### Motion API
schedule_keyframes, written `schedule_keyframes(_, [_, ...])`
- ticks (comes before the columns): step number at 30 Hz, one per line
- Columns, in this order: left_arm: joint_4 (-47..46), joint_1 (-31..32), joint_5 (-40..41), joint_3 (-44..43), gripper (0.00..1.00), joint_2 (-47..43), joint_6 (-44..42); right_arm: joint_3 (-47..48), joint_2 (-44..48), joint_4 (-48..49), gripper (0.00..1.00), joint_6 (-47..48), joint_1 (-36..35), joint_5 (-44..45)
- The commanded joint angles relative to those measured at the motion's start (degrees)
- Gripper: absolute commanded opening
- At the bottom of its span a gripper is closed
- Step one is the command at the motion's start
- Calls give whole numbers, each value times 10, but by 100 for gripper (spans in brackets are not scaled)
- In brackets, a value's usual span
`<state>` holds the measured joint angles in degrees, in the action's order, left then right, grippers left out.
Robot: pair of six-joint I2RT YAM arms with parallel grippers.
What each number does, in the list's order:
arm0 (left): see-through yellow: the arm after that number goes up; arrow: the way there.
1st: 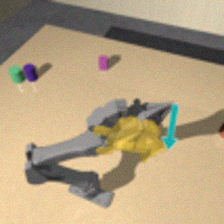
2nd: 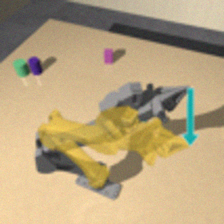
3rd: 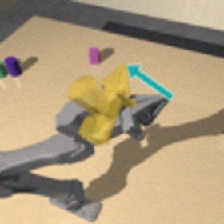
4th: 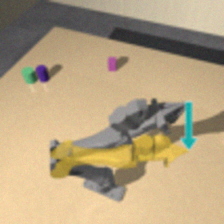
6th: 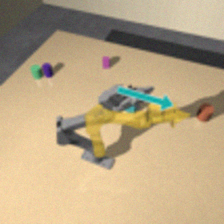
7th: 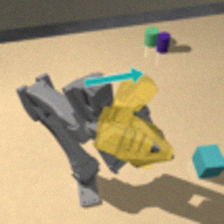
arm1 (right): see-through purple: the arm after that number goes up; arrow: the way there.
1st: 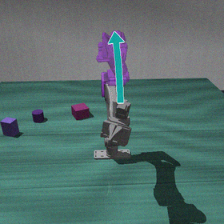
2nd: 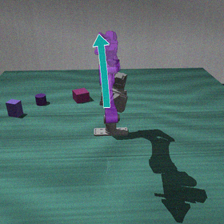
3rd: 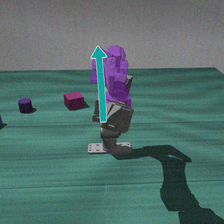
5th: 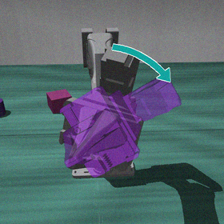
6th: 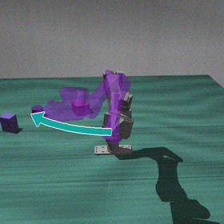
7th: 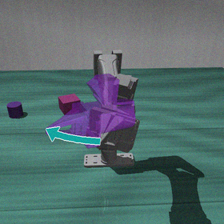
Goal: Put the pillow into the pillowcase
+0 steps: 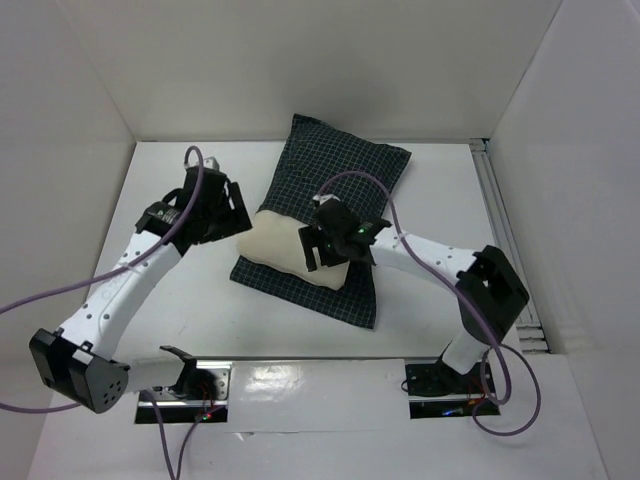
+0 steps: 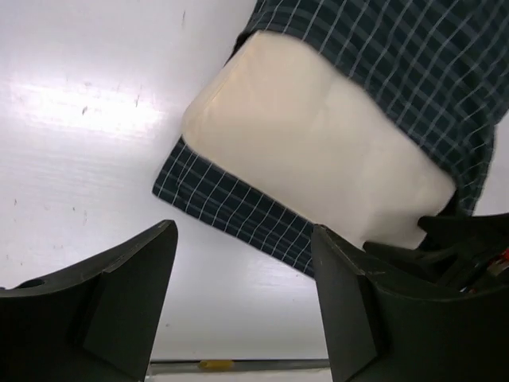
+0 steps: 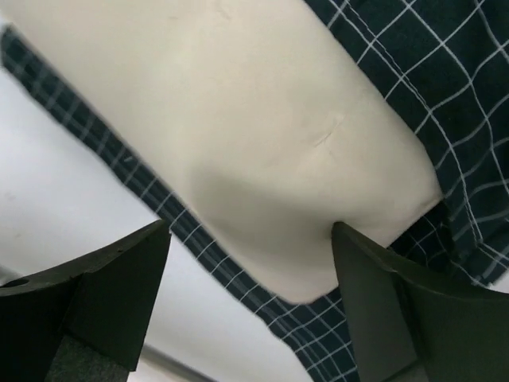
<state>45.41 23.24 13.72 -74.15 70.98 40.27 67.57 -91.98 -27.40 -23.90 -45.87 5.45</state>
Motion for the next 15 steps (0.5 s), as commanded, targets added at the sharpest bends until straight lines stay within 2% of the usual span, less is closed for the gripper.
schedule_keyframes(1, [-23,-24,-54,45,81,2,4,5,-29,59,86,3,2,35])
schedule_keyframes(2, [-23,-29,-60,52,81,2,4,5,-41,50,80,3,2,51])
schedule_keyframes(3, [-23,-36,-60,66,81,2,4,5,-49,44,61,3,2,63])
schedule_keyframes(5, [-46,-36,-68,91,81,2,4,5,-55,24,15,3,2,85])
schedule_keyframes(6, [-52,-43,-76,98,81,-4,-1,-8,-45,17,0,3,2,102])
schedule_keyframes(10, [-80,-49,-121,123,81,-4,-18,-73,89,-3,0,9,30,143])
schedule_keyframes(15, [-119,-49,-181,164,79,7,-41,-112,180,-70,0,19,103,168])
